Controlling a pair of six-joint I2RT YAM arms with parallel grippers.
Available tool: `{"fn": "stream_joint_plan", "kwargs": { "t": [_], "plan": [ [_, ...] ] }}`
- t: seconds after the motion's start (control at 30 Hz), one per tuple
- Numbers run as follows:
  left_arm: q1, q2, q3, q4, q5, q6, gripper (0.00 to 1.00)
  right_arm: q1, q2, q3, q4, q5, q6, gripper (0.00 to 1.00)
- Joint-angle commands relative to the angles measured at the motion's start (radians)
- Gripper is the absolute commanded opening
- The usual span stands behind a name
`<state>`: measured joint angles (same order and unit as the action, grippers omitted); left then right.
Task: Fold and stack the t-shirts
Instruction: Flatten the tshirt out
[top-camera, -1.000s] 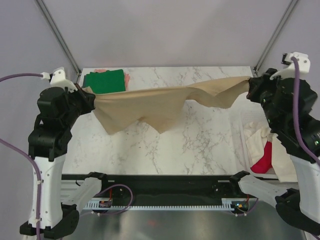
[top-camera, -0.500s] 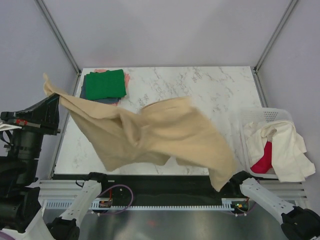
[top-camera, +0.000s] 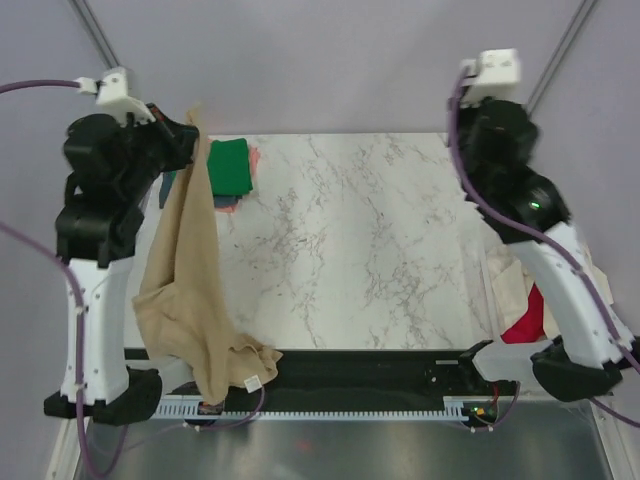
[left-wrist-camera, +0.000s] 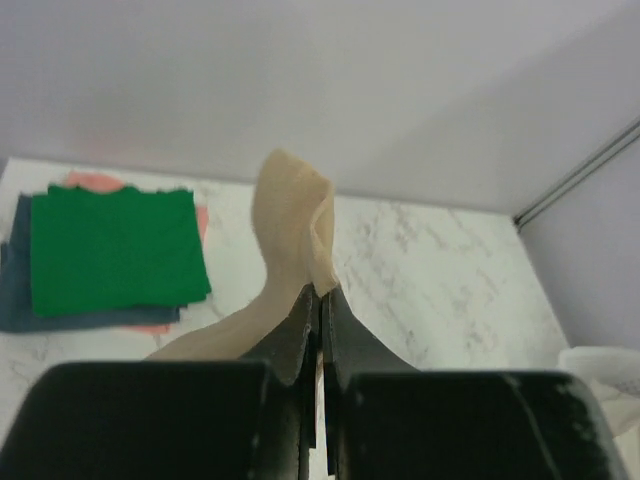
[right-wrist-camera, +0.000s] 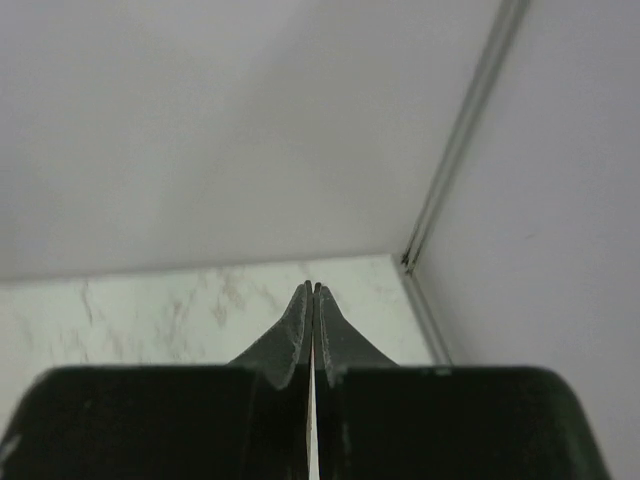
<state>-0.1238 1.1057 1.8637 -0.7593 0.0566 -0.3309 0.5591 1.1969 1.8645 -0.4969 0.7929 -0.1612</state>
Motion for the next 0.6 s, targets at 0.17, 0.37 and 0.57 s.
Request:
{"fn": "stream_joint_plan", "kwargs": {
  "t": [0.17, 0.37, 0.57],
  "plan": [
    [0.006, 0.026, -0.322, -0.005, 0.057, 0.021, 0.02, 0.153, -0.072, -0.674, 0.398, -1.003, 0.548, 0.72],
    [0.006, 0.020, -0.549, -0.002, 0.051, 0.053, 0.02, 0.474, 0.050, -0.916, 0.572, -0.801, 0.710, 0.84],
    [0.006, -0.059, -0.693, 0.003, -0.043, 0.043, 0.02, 0.715, 0.304, -0.856, 0.638, -0.660, 0.764, 0.85]
  ]
}}
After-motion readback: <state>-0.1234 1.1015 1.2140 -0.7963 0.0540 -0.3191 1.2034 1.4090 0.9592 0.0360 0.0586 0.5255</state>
